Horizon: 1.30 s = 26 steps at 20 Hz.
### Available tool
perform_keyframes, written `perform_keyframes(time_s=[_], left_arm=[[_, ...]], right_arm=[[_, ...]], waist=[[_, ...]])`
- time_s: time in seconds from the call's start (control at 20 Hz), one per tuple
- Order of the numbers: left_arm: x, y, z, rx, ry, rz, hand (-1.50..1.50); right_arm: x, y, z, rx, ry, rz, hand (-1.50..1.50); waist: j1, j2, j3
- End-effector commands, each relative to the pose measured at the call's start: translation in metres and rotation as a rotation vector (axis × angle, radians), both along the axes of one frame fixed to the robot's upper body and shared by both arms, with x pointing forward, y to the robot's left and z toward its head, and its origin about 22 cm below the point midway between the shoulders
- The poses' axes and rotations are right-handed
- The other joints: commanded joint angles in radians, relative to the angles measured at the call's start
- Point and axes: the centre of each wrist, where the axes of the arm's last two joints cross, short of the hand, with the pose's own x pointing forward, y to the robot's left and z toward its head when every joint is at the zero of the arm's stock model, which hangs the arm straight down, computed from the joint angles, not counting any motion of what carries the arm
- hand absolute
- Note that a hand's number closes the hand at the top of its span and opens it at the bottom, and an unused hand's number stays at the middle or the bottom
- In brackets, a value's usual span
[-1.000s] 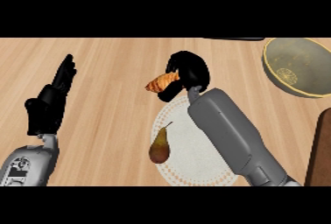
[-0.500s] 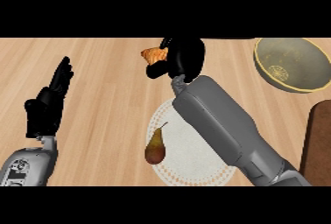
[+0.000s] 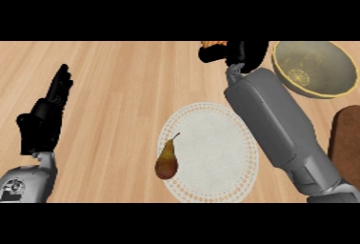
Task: Pick the croissant from the placemat and place it in the bowl
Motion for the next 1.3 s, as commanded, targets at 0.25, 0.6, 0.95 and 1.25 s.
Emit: perform_keyframes(time_s=[0.25,0.6,0.95,1.25], left_arm=[[-0.005,0.006,0.017,-0.008,0.004,-0.003,0.0],[0.003,-0.005,0.008,-0.01,-0.007,-0.012,0.0],[0.006,-0.013,0.012,-0.001,0.011,-0.047,0.0],[0.015,-0.017,0.02,-0.018,-0.029,-0.031,0.0]], right_arm=[[0.021,-0.116,-0.009,0.06,-0.153,-0.152,1.5],[0.021,-0.198,-0.056,-0.151,-0.085,-0.274,1.5],[0.022,-0.267,-0.056,-0.309,-0.016,-0.387,1.5],[0.007,-0.294,-0.083,-0.139,-0.006,-0.427,1.5]], waist=[[0.011,0.004,0.001],[0.01,0.008,0.001],[0.035,0.016,0.002],[0.042,0.023,0.005]])
